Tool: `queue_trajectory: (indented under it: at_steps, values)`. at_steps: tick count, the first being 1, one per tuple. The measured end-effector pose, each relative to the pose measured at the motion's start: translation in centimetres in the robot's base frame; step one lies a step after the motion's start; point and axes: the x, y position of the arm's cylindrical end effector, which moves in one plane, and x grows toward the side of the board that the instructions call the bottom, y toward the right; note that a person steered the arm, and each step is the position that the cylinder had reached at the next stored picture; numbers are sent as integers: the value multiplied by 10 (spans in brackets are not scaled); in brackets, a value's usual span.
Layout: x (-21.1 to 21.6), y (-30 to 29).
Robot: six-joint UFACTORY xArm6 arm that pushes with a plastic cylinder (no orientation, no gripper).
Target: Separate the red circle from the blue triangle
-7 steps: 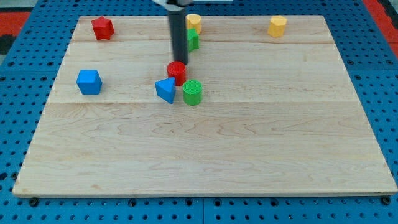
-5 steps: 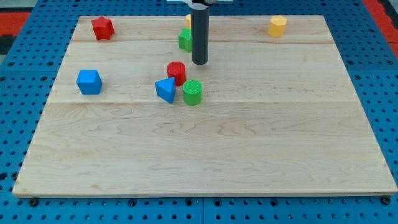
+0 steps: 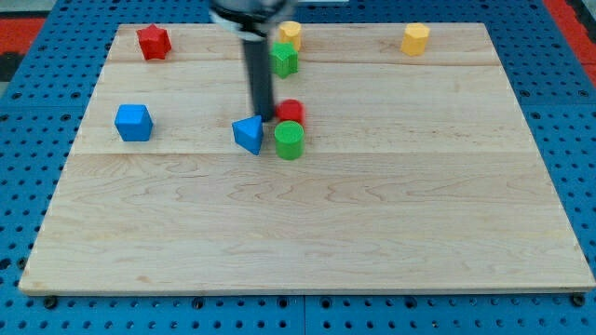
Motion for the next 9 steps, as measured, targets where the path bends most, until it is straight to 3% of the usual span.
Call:
queue_trajectory:
  at_steps: [1, 3, 4, 5, 6, 7, 9]
  values:
    - [30, 77]
    - [11, 86]
    - [22, 88]
    - [60, 91]
    - [-1, 75]
    - [-24, 109]
    - [34, 123]
